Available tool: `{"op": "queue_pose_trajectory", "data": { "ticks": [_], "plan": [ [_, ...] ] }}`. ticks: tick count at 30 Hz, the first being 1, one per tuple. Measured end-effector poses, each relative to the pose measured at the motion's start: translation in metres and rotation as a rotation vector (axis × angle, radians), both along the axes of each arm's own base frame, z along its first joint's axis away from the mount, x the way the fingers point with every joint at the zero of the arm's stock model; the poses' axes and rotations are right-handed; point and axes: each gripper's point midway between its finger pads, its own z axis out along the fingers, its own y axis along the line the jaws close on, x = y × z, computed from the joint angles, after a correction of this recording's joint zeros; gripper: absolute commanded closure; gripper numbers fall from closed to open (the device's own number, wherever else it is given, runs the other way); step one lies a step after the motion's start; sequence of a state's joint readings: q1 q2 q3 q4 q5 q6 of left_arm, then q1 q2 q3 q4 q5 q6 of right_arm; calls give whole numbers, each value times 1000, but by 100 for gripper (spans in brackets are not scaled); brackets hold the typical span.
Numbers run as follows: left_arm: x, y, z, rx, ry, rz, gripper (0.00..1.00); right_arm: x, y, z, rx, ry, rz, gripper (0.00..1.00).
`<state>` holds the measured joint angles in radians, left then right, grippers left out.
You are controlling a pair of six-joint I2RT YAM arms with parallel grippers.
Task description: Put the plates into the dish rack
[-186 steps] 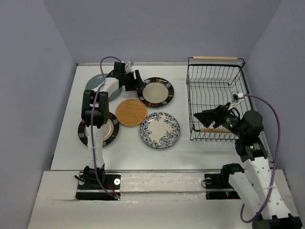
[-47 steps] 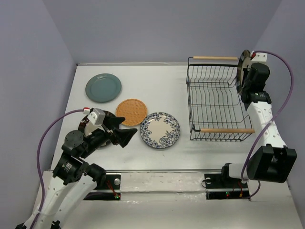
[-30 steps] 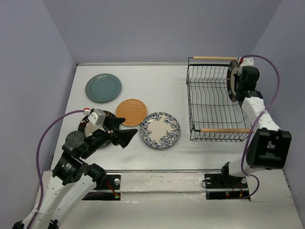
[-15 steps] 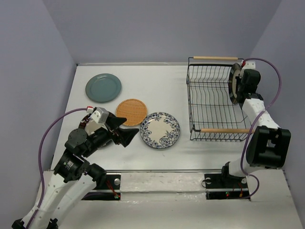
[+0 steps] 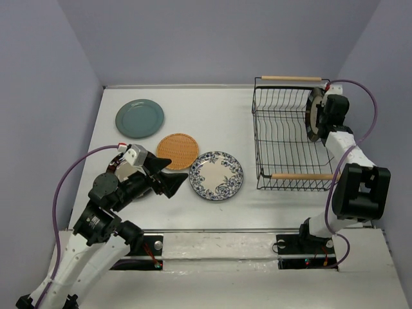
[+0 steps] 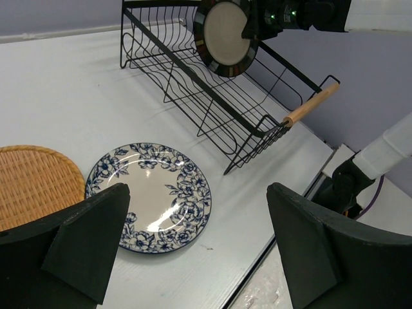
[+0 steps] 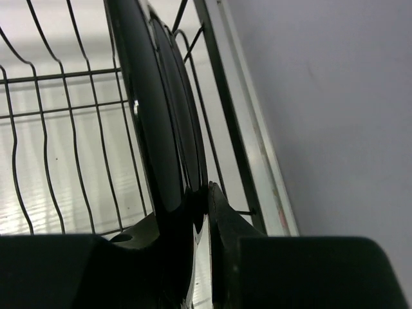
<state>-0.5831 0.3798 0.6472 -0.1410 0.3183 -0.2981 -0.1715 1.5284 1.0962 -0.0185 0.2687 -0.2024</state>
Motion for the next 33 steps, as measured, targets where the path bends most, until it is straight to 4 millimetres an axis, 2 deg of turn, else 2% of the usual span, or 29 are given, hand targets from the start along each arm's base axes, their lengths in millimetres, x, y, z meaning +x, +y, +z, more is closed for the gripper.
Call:
{"op": "queue_pose_trajectory", "data": {
  "ticks": [4,8,9,10,13,14,16,22,25,29,33],
  "plan": [
    [1,0,-1,2,3,0,1,5,1,-12,27,9,-4,93],
    [1,-1,-2,4,6,0,1,7,1,-12,27,-1,-5,91],
    [1,-1,-2,5,7,0,1,8,1,-12,27,-1,-4,87],
    [2,-1,-2,6,9,1,1,8,1,-12,27,-1,-4,75],
    [2,-1,-3,8,12,2,1,10,2,-12,31,-8,-1,62],
    [3,-1,-3,9,13,3,1,13,2,-9,27,-25,0,54],
    [3,-1,-4,9,14,5,1,16,0,-4,28,-53,-6,45],
    [5,-1,-5,11,20,15,1,23,-1,11,28,-100,-12,39],
    [9,-2,-9,20,37,21,1,26,-1,19,35,-121,-17,31],
    [17,-7,-26,58,103,23,1,28,-1,28,51,-150,-30,18],
    [27,-13,-48,102,191,28,1,25,2,42,107,-196,-58,11]
  ]
}}
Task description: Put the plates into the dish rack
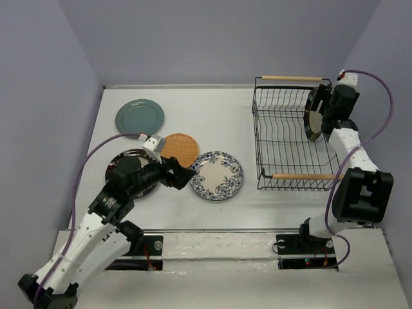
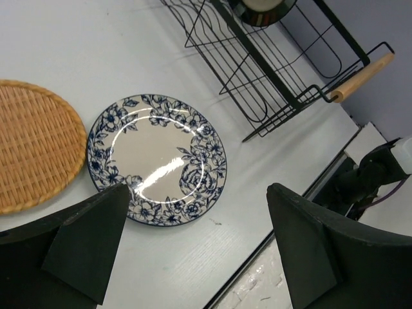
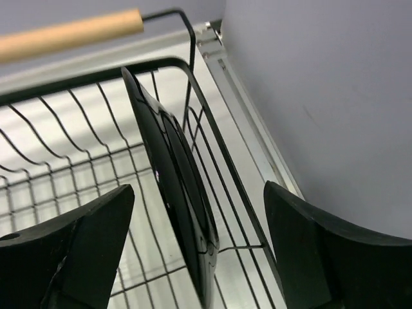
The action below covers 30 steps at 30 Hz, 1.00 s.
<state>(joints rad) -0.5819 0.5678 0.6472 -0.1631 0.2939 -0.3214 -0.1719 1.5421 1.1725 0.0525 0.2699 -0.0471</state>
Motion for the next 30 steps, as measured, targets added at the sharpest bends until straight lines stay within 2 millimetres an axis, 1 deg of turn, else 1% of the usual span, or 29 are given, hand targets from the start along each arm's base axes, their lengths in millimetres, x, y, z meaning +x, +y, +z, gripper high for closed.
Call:
{"op": "queue_pose_trajectory", "data": {
  "ticks": [1,5,7,8,9,10,12,13,14,16,17,19,20,21,22,23,25,28,30],
  "plan": [
    [2,-1,-6,7,28,2,1,-1,2,6,27,-21,-8,10],
    [4,-8,-21,-21,121,11,1,-14,19,53,147,-161,-1,9],
    [4,-11,-46,-54,199,32,1,-25,37,92,196,-262,38,9],
    [3,-11,-54,-62,225,41,1,-31,50,108,228,-309,66,9],
    [2,-10,-71,-61,270,58,1,-40,65,129,249,-361,109,9],
    [3,-8,-85,-68,301,88,2,-47,82,145,272,-402,158,9],
    [7,-1,-119,-69,370,167,7,-60,119,167,313,-447,261,9],
    [7,2,-133,-63,403,199,8,-65,134,173,326,-455,304,8],
    [7,8,-152,-47,443,245,9,-70,154,178,343,-460,364,9],
    [8,15,-176,-30,498,314,10,-77,183,179,368,-449,452,9],
    [10,19,-185,-21,517,344,10,-80,197,175,380,-432,493,9],
    [15,21,-191,-21,530,388,10,-85,215,161,398,-383,549,9],
    [20,20,-192,-27,527,403,10,-88,225,149,410,-349,577,9],
    [24,19,-194,-28,528,410,11,-90,230,144,415,-336,590,9],
    [26,18,-197,-27,533,415,12,-96,238,129,428,-292,615,9],
    [29,16,-202,-20,542,420,14,-99,244,122,436,-275,633,9],
    [33,11,-209,-18,557,416,16,-110,258,107,458,-234,673,9],
    [41,3,-208,-38,559,406,20,-124,273,96,479,-200,725,10],
    [46,-3,-209,-51,562,398,24,-132,281,90,487,-189,751,11]
  ]
}}
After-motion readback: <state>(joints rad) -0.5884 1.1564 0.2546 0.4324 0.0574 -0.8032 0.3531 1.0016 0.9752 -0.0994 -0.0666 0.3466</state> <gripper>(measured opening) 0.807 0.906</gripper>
